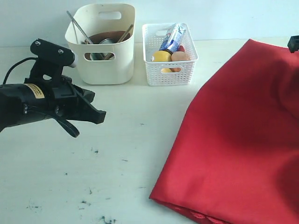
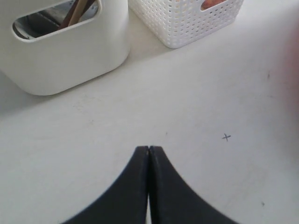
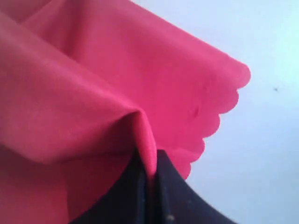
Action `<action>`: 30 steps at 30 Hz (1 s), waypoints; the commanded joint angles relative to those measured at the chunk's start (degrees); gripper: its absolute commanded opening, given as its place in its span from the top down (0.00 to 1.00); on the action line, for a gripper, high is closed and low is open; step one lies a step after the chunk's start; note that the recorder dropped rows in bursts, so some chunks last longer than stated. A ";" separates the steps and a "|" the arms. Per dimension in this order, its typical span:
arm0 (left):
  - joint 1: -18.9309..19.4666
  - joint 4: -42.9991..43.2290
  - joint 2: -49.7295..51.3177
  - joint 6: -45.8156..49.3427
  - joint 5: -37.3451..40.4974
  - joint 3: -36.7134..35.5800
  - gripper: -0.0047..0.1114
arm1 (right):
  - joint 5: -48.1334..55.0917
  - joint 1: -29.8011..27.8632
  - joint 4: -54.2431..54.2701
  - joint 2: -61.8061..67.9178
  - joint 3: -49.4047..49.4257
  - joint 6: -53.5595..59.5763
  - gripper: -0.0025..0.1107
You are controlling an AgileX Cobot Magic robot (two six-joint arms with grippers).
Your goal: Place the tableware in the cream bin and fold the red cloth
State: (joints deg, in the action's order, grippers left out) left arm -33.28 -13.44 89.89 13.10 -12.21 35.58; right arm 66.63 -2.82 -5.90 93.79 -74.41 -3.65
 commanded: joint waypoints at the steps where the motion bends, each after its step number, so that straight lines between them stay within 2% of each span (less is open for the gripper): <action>1: 0.07 -0.62 -0.56 -0.22 -0.36 -0.24 0.95 | -4.94 -3.03 -5.95 5.04 0.47 -1.98 0.98; 5: 0.07 -0.62 -0.56 -0.91 -0.47 -0.24 0.95 | -8.64 -3.20 -16.61 11.40 3.39 -11.48 0.97; 8: 0.07 -0.62 -0.56 -0.91 -0.47 -0.24 0.95 | -10.44 -3.20 -19.63 14.01 3.93 -13.96 0.89; 10: 0.07 -0.62 -0.56 -0.91 -0.47 -0.24 0.95 | -11.40 -3.20 -20.64 15.27 3.93 -14.56 0.73; 11: 0.07 -0.62 -0.56 -0.91 -0.47 -0.24 0.95 | -11.73 -3.20 -20.76 15.83 3.93 -14.56 0.60; 12: 0.07 -0.62 -0.56 -0.91 -0.47 -0.24 0.95 | -11.73 -3.20 -20.90 15.86 3.93 -14.56 0.52; 13: 0.07 -0.62 -0.56 -0.91 -0.47 -0.24 0.95 | -11.96 -3.20 -21.45 15.86 3.93 -14.30 0.37; 15: 0.07 -0.62 -0.56 -0.91 -0.57 -0.24 0.95 | -11.96 -3.20 -23.00 15.26 3.93 -11.40 0.26; 16: 0.07 -0.62 -0.56 -0.91 -0.57 -0.24 0.95 | -11.96 -3.20 -24.12 14.51 3.58 -11.62 0.24; 20: 0.07 -0.62 -0.56 -0.91 -0.57 -0.24 0.95 | -13.05 -3.20 -24.14 8.20 1.09 -14.75 0.25; 23: 0.07 -0.62 -0.56 -0.91 -0.57 -0.24 0.95 | -16.90 -3.20 -20.29 1.29 0.21 -14.58 0.33; 26: 0.07 -0.62 -0.56 -0.91 -0.57 -0.24 0.95 | -20.58 -3.20 -11.35 -4.96 0.21 -11.48 0.51; 30: 0.07 -0.62 -0.56 -0.91 -0.43 -0.24 0.95 | -19.48 -3.20 13.14 -8.32 0.98 6.54 0.82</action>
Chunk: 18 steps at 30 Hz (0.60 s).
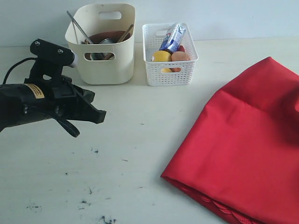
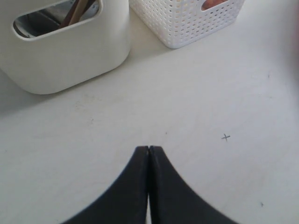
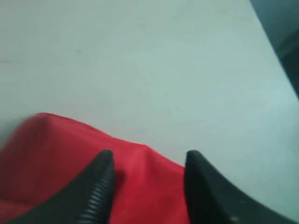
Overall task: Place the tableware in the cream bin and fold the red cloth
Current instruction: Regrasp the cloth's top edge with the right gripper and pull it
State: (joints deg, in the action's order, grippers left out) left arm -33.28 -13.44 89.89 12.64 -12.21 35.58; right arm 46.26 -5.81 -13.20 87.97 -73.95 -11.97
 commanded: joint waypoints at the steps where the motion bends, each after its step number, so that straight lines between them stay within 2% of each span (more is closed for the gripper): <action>1: 0.07 -0.62 -0.56 -0.44 -0.43 -0.24 0.95 | 1.98 -0.20 24.80 -2.50 0.97 17.91 0.87; 3: 0.07 -0.62 -0.56 -0.44 -0.18 -0.24 0.95 | 2.97 -0.20 31.66 -1.51 3.51 23.50 0.98; 6: 0.07 -0.62 -0.56 -0.44 -0.18 -0.24 0.95 | -1.26 -0.20 32.48 0.85 9.96 25.11 0.98; 9: 0.07 -0.62 -0.56 -0.44 -0.18 -0.24 0.95 | -9.84 -0.20 27.62 4.47 17.76 24.83 0.98; 14: 0.07 -0.62 -0.56 -0.44 0.51 -0.24 0.95 | -21.31 -0.35 13.20 12.73 21.68 9.87 0.98; 18: 0.07 -0.62 -0.56 -0.44 0.51 -0.24 0.95 | -29.49 -0.35 -4.12 19.78 21.68 -9.82 0.98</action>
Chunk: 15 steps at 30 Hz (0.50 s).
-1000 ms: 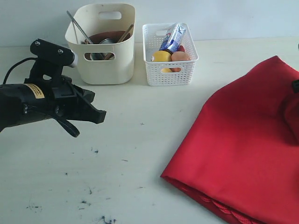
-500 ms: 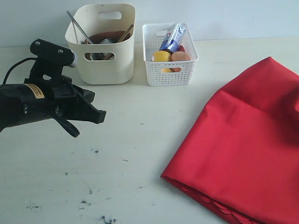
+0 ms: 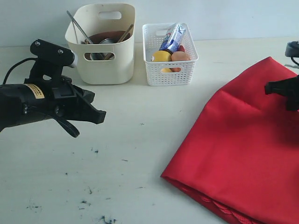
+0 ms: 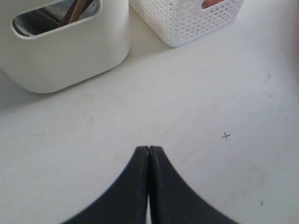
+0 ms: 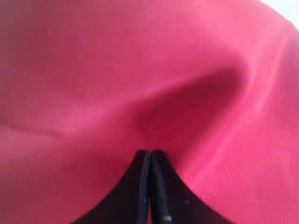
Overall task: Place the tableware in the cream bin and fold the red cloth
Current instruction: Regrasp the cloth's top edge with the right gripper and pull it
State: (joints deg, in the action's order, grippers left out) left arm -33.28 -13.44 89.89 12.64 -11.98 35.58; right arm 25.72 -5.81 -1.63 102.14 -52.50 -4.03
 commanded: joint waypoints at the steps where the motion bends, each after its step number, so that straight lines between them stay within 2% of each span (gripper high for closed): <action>1: 0.07 -0.62 -0.56 -0.44 0.28 -0.24 0.95 | -10.92 -0.35 -20.70 7.11 0.10 -23.04 0.98; 4: 0.07 -0.62 -0.56 -0.44 0.28 -0.24 0.95 | -17.24 -1.76 -34.96 9.29 -0.46 -38.46 0.98; 7: 0.07 -0.62 -0.56 -0.44 0.28 -0.24 0.95 | -18.54 -4.11 -39.56 9.03 -2.97 -50.40 0.98; 11: 0.07 -0.62 -0.56 -0.71 0.13 -0.24 0.95 | -19.85 -5.05 -41.11 6.74 -5.32 -51.26 0.98; 15: 0.07 -0.62 -0.56 -0.83 -0.22 -0.24 0.95 | -26.66 -4.27 -43.56 6.26 -6.13 -51.02 0.98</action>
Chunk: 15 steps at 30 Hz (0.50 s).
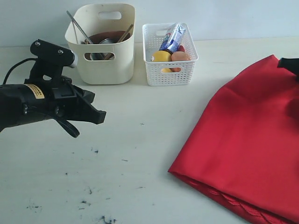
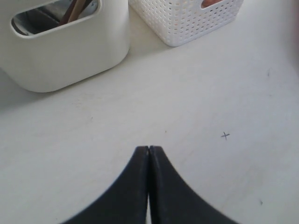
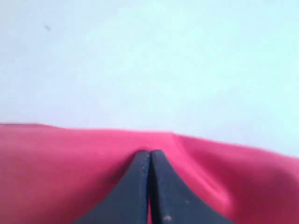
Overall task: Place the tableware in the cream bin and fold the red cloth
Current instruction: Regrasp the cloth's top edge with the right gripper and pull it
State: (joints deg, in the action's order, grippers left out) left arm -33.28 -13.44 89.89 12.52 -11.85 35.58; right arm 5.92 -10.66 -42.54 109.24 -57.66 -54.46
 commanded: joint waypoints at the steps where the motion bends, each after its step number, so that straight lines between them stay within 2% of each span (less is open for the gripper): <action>1: 0.07 -0.62 -0.56 -0.72 -0.35 -0.24 0.95 | -8.49 0.92 -2.74 -0.44 -0.97 -0.58 0.98; 6: 0.07 -0.62 -0.56 -0.72 -0.47 -0.24 0.95 | -16.14 6.02 -7.85 3.49 -1.31 -0.58 0.98; 9: 0.07 -0.62 -0.56 -0.72 -0.47 -0.24 0.95 | -16.85 10.80 -9.43 6.96 -3.36 -0.58 0.98; 12: 0.07 -0.62 -0.56 -0.72 -0.48 -0.37 0.95 | -11.67 14.02 -10.47 7.76 -6.39 -0.58 0.98; 15: 0.07 -0.62 -0.56 -0.72 -1.33 -1.07 0.95 | -1.61 14.63 -10.36 5.01 -9.55 -0.58 0.98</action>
State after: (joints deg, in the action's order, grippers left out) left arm -33.28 -13.44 89.89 12.30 -12.06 35.18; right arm -3.88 3.72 -52.47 116.65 -64.47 -54.99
